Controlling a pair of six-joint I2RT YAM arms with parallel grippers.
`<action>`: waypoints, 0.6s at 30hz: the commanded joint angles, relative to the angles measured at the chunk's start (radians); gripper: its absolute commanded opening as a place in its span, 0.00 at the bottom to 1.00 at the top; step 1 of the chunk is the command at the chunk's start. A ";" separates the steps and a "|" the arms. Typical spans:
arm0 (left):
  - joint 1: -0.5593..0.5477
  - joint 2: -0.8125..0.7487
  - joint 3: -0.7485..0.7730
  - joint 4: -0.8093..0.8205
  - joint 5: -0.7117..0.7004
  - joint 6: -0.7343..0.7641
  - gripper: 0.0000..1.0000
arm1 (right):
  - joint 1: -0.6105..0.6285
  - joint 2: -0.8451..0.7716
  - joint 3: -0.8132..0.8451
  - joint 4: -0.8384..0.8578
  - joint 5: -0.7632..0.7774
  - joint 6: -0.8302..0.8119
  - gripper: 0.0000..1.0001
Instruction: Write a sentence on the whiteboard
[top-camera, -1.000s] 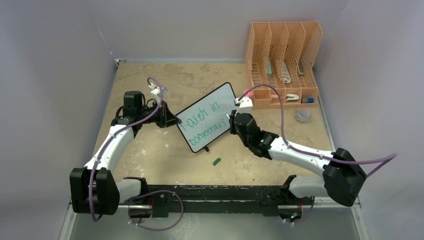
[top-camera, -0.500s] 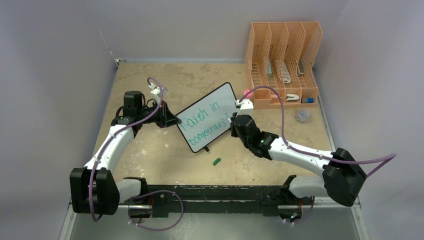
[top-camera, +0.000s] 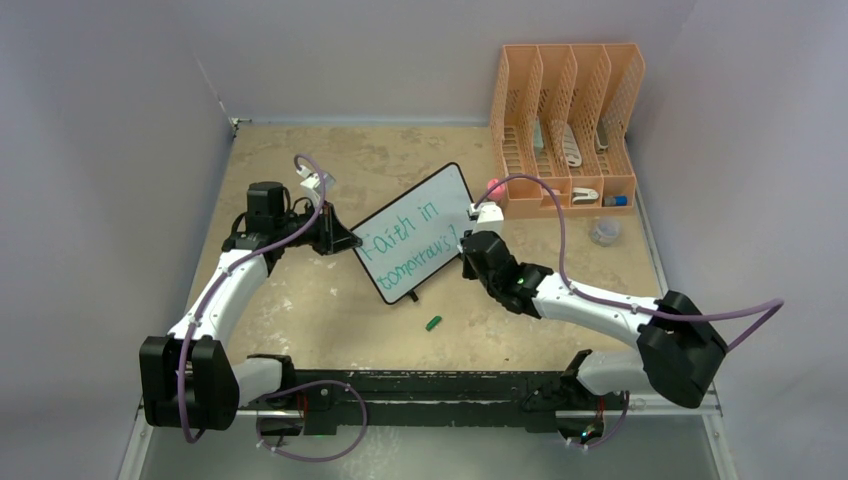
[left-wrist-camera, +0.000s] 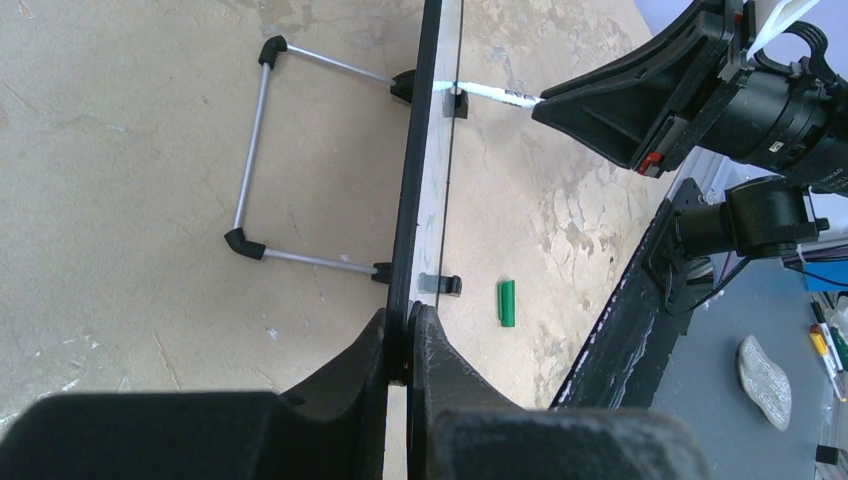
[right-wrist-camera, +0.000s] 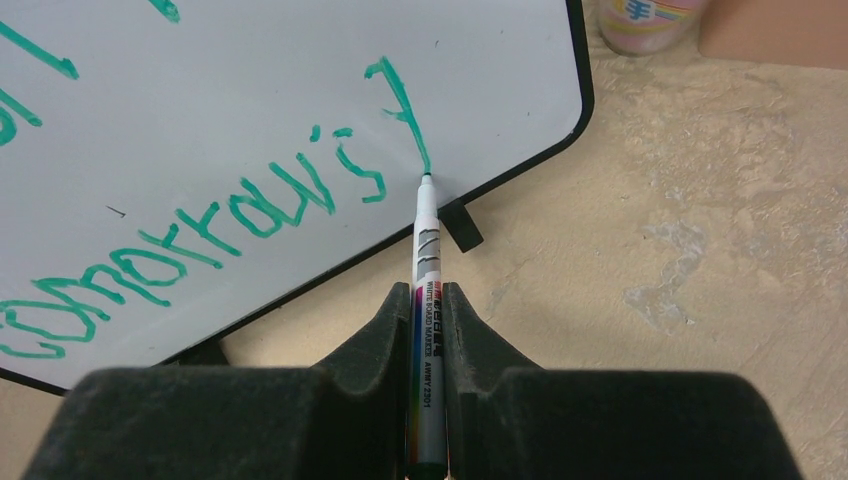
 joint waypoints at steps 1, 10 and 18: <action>0.014 0.003 -0.004 -0.012 -0.136 0.073 0.00 | -0.006 -0.024 0.009 0.028 -0.047 0.007 0.00; 0.014 0.003 -0.004 -0.011 -0.137 0.073 0.00 | -0.005 -0.054 0.023 0.048 -0.052 -0.012 0.00; 0.014 0.006 -0.004 -0.012 -0.137 0.074 0.00 | -0.006 -0.101 0.008 0.024 0.044 -0.003 0.00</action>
